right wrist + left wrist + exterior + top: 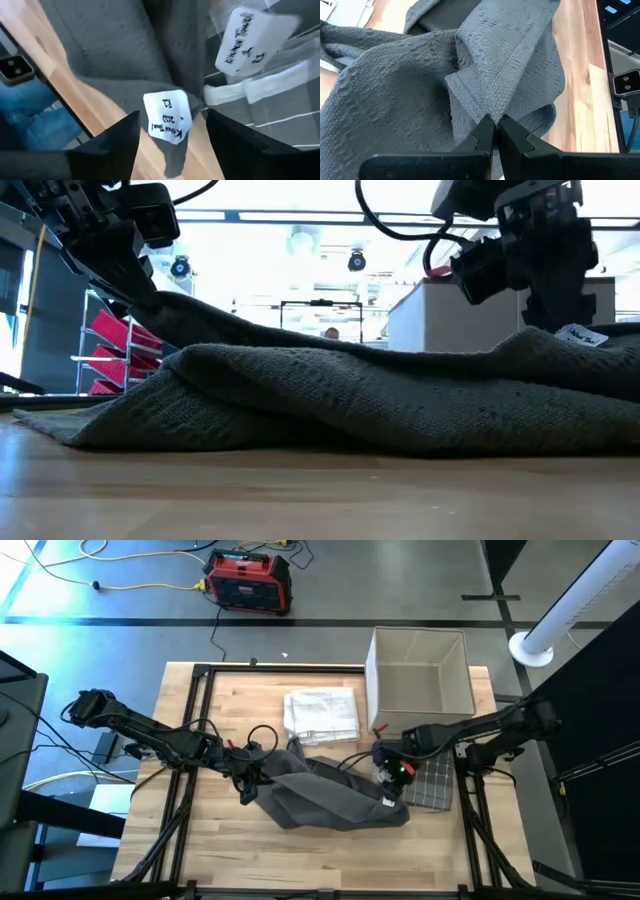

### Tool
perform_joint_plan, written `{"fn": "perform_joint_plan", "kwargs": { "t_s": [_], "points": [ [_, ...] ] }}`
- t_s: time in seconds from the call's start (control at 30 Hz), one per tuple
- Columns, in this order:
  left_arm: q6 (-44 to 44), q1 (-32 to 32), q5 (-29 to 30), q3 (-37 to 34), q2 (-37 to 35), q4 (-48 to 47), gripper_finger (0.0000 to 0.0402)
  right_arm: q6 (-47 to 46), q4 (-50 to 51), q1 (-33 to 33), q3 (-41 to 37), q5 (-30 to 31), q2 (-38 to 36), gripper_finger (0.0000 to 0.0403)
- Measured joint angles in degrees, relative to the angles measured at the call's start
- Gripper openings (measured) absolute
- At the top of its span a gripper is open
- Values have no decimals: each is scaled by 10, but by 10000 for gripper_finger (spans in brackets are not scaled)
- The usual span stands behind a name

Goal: Fold towel
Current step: Fold the gray towel

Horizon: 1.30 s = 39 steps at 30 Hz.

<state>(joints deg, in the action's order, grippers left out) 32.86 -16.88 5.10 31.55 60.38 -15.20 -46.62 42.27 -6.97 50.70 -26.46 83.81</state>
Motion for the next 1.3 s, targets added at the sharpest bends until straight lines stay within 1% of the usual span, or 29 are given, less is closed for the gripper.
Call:
{"fn": "perform_joint_plan", "kwargs": {
  "t_s": [0.1, 0.17, 0.23, 0.37, 0.4, 0.43, 0.5, 0.73, 0.8, 0.87, 0.97, 1.07, 1.17, 1.23, 1.3],
  "points": [
    [0, 0, -1, 0, 0, 0, 2, 6, -11, -9, 0, -6, 8, 222],
    [-1, 0, -1, 0, 0, 0, 2, 13, -11, -17, 0, -3, 11, 201],
    [-1, 0, -1, 0, 0, -1, 2, 18, -10, -26, 0, 14, 12, 162],
    [-1, 0, -1, 0, 0, -4, 2, 19, -11, -36, 0, 42, 12, 40],
    [-1, 0, -1, 0, 0, -4, 2, 20, -13, -36, 0, 49, 12, 21],
    [-1, 0, -1, 0, 0, -5, 2, 19, -14, -37, 1, 55, 12, 13],
    [1, 0, 6, 1, -2, -6, 2, 17, -12, -38, 12, 62, 9, 10],
    [18, 0, 52, 18, -17, -20, 2, 17, 18, -48, 98, 103, -15, 1],
    [24, 0, 77, 44, -35, -42, 2, 19, 60, -58, 149, 134, -19, 0],
    [19, 0, 98, 78, -55, -80, 2, 27, 111, -72, 208, 178, -19, 0],
    [11, -2, 130, 148, -85, -146, 2, 32, 173, -91, 300, 265, -19, 0],
    [10, -17, 166, 218, -112, -192, 2, 38, 218, -111, 392, 361, -19, 0],
    [-6, -42, 218, 279, -133, -200, 2, 68, 222, -128, 476, 458, -20, 0],
    [-40, -58, 258, 319, -141, -195, 2, 104, 217, -139, 525, 519, -20, 0],
    [-85, -72, 297, 353, -143, -189, 2, 160, 197, -145, 564, 569, -20, 0]
  ]
}}
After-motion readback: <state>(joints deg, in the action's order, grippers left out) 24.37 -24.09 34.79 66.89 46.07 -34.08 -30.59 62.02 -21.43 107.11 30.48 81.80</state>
